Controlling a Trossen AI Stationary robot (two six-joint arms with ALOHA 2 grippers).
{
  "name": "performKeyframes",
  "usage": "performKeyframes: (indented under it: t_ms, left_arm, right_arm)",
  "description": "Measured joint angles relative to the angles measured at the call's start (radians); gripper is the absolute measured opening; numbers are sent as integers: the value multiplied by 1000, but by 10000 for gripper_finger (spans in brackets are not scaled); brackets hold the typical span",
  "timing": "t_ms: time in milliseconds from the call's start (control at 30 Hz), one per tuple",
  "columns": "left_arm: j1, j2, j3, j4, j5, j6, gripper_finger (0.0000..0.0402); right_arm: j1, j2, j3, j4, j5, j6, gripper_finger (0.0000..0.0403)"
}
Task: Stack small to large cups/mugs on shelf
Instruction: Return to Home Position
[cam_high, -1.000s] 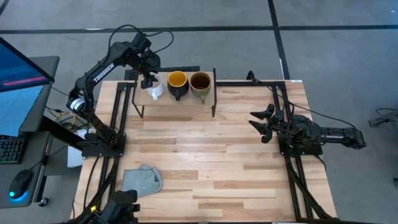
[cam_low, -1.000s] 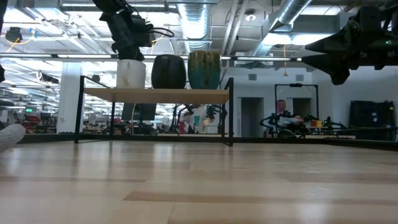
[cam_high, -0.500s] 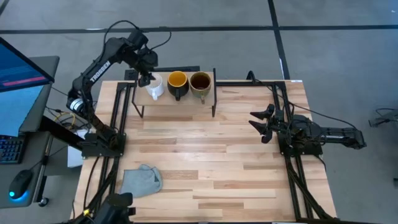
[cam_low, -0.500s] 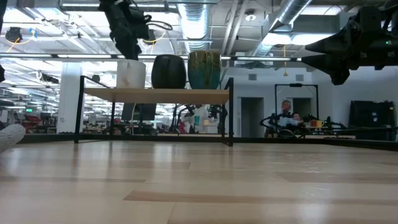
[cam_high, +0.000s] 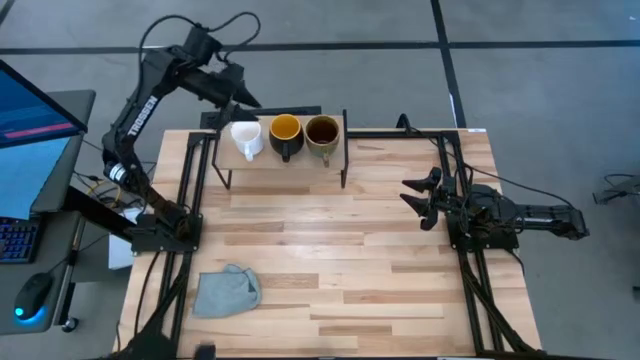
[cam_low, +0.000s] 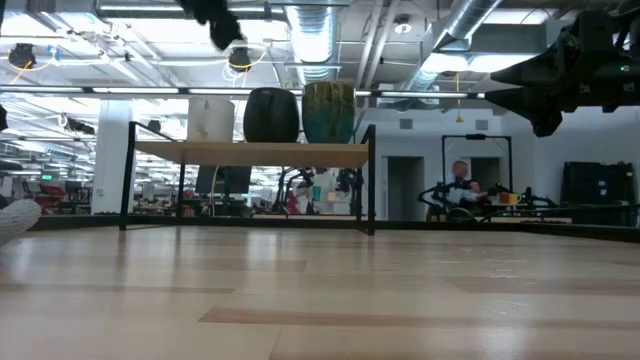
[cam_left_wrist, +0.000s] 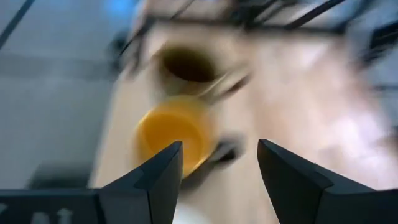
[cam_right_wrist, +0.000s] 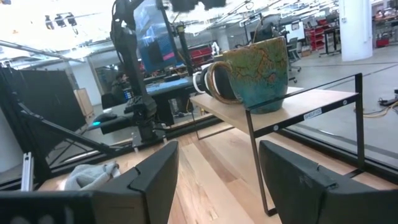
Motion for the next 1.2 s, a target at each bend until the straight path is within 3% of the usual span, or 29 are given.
performKeyframes:
  t_ms: [100, 200, 400, 600, 800, 1067, 1133, 1200]
  left_arm:
    - [-21, -38, -10, -2, 263, 107, 199]
    - [-61, -83, -26, -10, 377, 219, 199]
    - [-161, -206, -103, -22, 323, 246, 199]
    - [-217, -374, -371, 85, 362, 262, 199]
    - [-275, -538, -725, 339, 418, 199, 199]
    - [-414, -698, -1101, 714, 440, 68, 199]
    - [-468, -732, -1186, 853, 398, -28, 199]
    - [-526, -766, -1266, 997, 231, -175, 199]
  right_arm:
    - [0, 0, 0, -1, -2, 0, 244]
    - [0, 0, 0, -7, -3, 0, 244]
    - [1, 0, 0, -73, -3, -6, 244]
    - [1, 0, 0, -51, -7, -74, 244]
    - [1, 0, 0, -45, -8, -74, 244]
    - [1, 0, 0, -45, -14, -69, 244]
    - [1, 0, 0, -46, -14, -69, 244]
    - [1, 0, 0, -45, -14, -68, 244]
